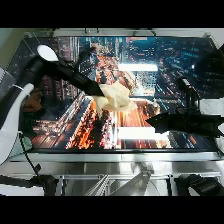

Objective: Fold the shirts.

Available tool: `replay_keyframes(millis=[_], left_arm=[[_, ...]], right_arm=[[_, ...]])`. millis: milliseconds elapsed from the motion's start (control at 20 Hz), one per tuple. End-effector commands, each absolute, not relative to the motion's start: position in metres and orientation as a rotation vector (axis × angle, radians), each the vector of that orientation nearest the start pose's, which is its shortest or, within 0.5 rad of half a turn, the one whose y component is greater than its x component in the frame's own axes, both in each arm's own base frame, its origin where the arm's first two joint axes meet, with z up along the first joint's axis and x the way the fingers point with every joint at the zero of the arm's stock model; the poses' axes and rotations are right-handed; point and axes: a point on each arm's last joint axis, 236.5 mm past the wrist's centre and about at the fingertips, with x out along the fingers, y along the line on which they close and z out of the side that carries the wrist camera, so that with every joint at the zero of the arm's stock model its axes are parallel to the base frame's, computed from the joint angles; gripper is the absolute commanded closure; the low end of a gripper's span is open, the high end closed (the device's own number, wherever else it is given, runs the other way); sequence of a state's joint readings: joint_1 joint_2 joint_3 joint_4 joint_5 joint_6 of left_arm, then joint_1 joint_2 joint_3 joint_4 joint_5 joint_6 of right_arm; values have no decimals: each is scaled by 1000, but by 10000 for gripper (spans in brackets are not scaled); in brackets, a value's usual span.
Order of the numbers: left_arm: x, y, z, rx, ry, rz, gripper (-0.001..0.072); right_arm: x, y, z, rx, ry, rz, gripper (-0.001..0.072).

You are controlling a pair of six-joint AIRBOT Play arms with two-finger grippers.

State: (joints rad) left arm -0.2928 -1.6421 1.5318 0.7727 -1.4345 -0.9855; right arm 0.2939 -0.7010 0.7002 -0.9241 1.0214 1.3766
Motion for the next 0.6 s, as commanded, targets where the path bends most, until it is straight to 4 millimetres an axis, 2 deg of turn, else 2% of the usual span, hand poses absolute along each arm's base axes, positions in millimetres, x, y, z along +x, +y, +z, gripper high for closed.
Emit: replay_keyframes(millis=[0, 50, 100, 150, 200, 250, 300, 350, 450, 550], left_arm=[[291, -325, 25, -70, 1403, -1254, 408], [292, -329, 35, -73, 1401, -1255, 54], [301, -330, 51, -89, 1382, -1238, -13], [313, -329, 70, -88, 1339, -1235, -12], [326, -323, 92, -88, 1294, -1225, -13], [337, -313, 107, -96, 1278, -1196, -12], [340, -299, 112, -112, 1310, -1162, -12], [339, -280, 106, -111, 1378, -1112, -11], [329, -249, 82, -114, 1504, -1050, -11], [324, -231, 53, -188, 1568, -991, -11]], right_arm=[[227, 202, 74, 271, 1060, 716, 689], [224, 202, 73, 271, 1069, 719, 683], [225, 202, 74, 284, 1072, 709, 680], [227, 200, 74, 303, 1075, 693, 561], [231, 196, 73, 326, 1081, 664, 324], [236, 188, 71, 344, 1084, 624, 264], [244, 177, 67, 353, 1088, 583, 265], [253, 165, 59, 372, 1102, 536, 265], [269, 145, 39, 383, 1135, 489, 265], [285, 132, 13, 373, 1176, 468, 265]])
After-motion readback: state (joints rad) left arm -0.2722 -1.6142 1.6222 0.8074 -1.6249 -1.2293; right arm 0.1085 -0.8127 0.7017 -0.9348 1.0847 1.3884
